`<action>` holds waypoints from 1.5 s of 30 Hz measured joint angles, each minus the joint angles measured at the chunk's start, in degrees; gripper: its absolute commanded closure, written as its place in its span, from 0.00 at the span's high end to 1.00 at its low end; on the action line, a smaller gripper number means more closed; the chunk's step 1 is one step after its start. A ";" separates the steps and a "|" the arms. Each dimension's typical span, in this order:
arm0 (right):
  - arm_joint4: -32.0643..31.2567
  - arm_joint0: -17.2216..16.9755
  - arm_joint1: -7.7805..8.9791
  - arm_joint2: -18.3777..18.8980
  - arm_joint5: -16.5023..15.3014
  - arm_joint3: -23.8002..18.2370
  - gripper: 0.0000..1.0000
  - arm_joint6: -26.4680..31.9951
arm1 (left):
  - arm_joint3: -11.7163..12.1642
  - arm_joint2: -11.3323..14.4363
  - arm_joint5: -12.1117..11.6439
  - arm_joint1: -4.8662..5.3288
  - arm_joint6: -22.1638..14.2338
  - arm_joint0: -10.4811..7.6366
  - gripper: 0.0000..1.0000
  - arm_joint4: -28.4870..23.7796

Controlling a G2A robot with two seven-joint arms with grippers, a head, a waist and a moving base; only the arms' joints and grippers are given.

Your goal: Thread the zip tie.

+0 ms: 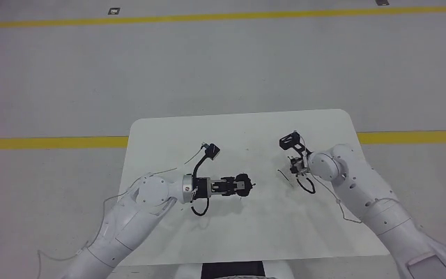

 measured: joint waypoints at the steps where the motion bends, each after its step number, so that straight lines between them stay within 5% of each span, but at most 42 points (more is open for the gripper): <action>1: 1.81 -0.37 0.26 1.43 -0.95 -0.61 0.00 0.05 | 0.00 0.00 0.00 0.00 0.00 0.00 0.00 0.00; 6: 9.80 -3.17 1.58 7.70 -6.70 -2.81 0.00 -0.01 | 0.00 0.00 0.00 0.00 0.00 0.00 0.00 0.00; 11: 21.49 -6.29 2.99 14.36 -15.66 -3.17 0.00 1.01 | 0.00 0.00 0.00 0.00 0.00 0.00 0.00 0.00; 20: 37.41 -7.74 5.08 17.76 -15.13 -5.89 0.00 4.78 | 0.00 0.00 0.00 0.00 0.00 0.00 0.00 0.00; 34: 37.31 -8.40 5.11 17.99 -15.11 -6.06 0.00 2.47 | -0.18 0.18 0.16 -0.04 0.36 0.17 0.00 -0.48; 45: 48.79 -11.11 6.11 22.18 -15.14 -11.87 0.00 2.88 | 1.60 0.60 0.00 -0.88 -5.55 0.25 0.00 -17.65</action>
